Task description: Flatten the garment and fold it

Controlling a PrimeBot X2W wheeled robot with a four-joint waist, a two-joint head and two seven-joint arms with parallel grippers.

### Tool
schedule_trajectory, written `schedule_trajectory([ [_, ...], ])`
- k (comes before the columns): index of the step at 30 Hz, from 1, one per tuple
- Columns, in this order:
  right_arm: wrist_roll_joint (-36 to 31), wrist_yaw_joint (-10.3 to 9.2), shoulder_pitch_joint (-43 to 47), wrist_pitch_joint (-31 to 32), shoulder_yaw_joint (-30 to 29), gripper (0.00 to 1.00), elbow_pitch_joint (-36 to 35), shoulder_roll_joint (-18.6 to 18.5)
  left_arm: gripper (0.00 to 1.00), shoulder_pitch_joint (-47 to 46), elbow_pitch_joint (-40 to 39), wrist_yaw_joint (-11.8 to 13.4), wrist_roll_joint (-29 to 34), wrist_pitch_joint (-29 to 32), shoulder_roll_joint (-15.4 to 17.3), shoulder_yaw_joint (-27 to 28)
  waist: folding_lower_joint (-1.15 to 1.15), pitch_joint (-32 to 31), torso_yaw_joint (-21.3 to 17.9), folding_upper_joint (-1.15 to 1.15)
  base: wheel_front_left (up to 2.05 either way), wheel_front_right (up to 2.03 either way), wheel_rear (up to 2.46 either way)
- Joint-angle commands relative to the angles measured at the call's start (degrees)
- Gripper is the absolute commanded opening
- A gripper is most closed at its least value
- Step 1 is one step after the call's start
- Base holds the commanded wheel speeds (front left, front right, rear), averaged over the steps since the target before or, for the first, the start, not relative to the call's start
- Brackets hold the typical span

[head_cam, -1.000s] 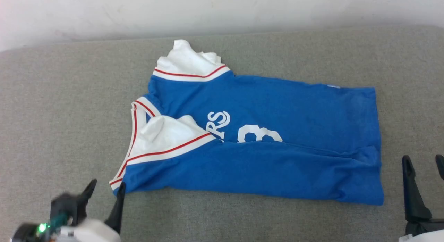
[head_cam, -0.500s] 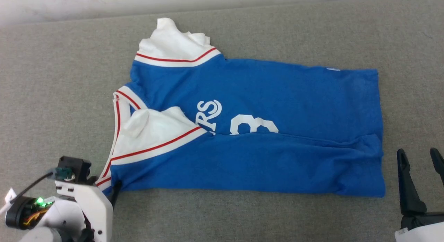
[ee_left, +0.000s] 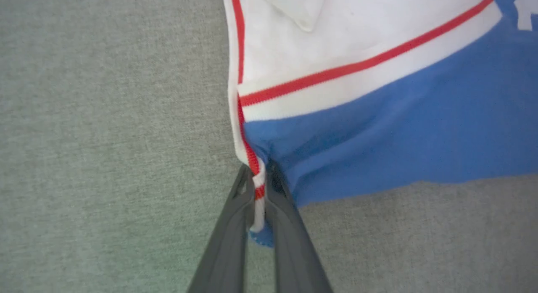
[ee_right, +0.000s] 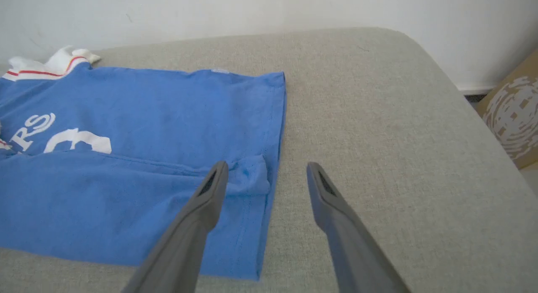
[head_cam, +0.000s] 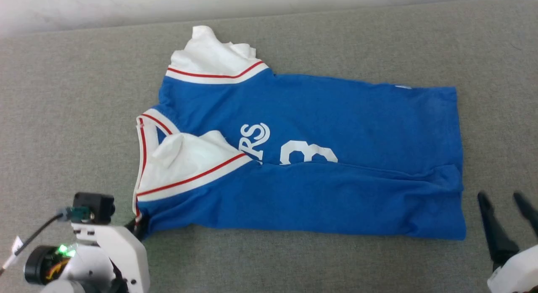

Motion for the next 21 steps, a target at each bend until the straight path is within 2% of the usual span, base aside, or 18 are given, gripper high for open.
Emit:
schedule_trajectory([
  [1,0.9,-0.05,-0.6,3.9,-0.3,1.0,0.5,-0.2,0.0,1.2,-0.2,0.3,-0.5,-0.2,-0.5,-0.4,0.0,-0.4,0.5,0.0,0.0,0.0,0.0],
  [4,2.5,-0.05,-0.7,13.4,-1.9,1.0,1.3,0.4,0.0,1.5,-1.0,0.5,-0.5,-0.6,-0.8,-0.4,0.0,-0.2,0.9,0.0,0.0,0.0,0.0],
  [7,1.8,-0.05,-0.3,20.0,-2.9,1.0,2.2,0.7,0.0,1.3,-1.4,0.5,-0.5,-0.8,-1.1,-0.7,0.0,0.3,1.5,0.0,0.0,0.0,0.0],
  [10,2.0,-0.05,-0.6,22.2,-2.4,1.0,3.0,1.0,0.0,0.8,-1.6,0.4,-0.5,-0.9,-1.3,-0.9,0.0,1.0,1.8,0.0,0.0,0.0,0.0],
  [18,0.7,-0.05,-3.0,22.8,0.1,1.0,7.4,0.9,0.0,0.0,-1.8,0.5,-0.7,-1.1,-1.4,-0.8,0.0,2.8,2.0,0.0,0.0,0.0,0.0],
  [19,0.5,-0.05,-3.5,23.3,0.3,0.46,8.4,1.0,0.0,-0.1,-1.8,0.4,-0.8,-1.0,-1.5,-0.8,0.0,3.0,2.0,0.0,0.0,0.0,0.0],
  [20,0.4,-0.05,-4.0,23.4,0.3,0.09,9.2,1.1,0.0,-0.3,-1.8,0.4,-0.9,-0.9,-1.5,-0.9,0.0,3.2,2.0,0.0,0.0,0.0,0.0],
  [21,0.4,-0.05,-4.6,23.5,0.3,0.0,9.8,1.2,0.0,-0.4,-1.8,0.4,-1.0,-0.8,-1.6,-0.9,0.0,3.3,2.0,0.0,0.0,0.0,0.0],
])
